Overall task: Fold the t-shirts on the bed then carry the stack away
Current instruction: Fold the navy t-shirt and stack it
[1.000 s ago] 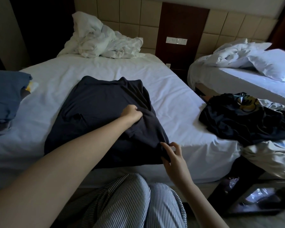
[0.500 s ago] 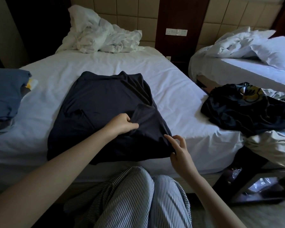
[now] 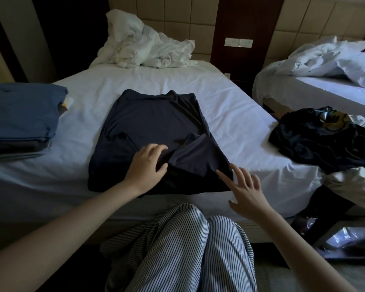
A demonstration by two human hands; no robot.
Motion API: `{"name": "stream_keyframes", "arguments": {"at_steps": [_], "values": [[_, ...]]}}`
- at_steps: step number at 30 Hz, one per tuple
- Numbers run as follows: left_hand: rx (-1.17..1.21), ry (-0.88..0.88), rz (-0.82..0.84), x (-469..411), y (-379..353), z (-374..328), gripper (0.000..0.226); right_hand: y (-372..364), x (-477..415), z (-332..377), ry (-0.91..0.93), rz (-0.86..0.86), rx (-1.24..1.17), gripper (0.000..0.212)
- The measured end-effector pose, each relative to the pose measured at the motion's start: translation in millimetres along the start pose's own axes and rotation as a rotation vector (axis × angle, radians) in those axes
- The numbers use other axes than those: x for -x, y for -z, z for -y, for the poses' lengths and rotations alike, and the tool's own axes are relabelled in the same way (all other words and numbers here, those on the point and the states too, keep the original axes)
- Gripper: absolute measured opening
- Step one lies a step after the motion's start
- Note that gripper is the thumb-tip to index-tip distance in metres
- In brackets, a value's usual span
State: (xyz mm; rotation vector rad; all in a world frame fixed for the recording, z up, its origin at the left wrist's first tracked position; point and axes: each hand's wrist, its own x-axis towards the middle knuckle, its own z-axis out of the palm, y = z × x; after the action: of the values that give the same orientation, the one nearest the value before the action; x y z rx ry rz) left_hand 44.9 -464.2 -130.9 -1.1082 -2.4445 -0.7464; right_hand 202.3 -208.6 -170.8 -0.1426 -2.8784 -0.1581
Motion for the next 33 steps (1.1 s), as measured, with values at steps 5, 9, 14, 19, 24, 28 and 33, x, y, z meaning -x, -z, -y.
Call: {"name": "stream_keyframes", "arguments": {"at_steps": [5, 9, 14, 19, 24, 28, 33], "values": [[-0.389, -0.435, -0.038, 48, 31, 66, 0.034, 1, -8, -21, 0.248, -0.033, 0.25, 0.139], [-0.678, -0.551, 0.247, 74, 49, 133, 0.061, 7, -20, -33, 0.378, 0.0, 0.391, 0.119], [-0.813, -0.538, 0.289, 69, 48, 149, 0.111, 14, -46, -33, 0.475, -0.031, 0.424, 0.103], [-0.664, -0.698, 0.172, 47, 50, 143, 0.045, 26, -57, -32, 0.477, 0.112, 0.178, 0.073], [-0.177, -0.266, 0.386, 38, 73, 118, 0.039, 52, -65, -17, 0.181, 0.334, -0.03, 0.043], [0.049, 0.086, 0.469, 29, 98, 92, 0.037, 75, -65, -4, 0.062, 0.199, -0.389, 0.02], [0.229, 0.192, 0.32, 28, 135, 54, 0.024, 108, -49, 21, -0.026, 0.083, -0.784, 0.029]]}}
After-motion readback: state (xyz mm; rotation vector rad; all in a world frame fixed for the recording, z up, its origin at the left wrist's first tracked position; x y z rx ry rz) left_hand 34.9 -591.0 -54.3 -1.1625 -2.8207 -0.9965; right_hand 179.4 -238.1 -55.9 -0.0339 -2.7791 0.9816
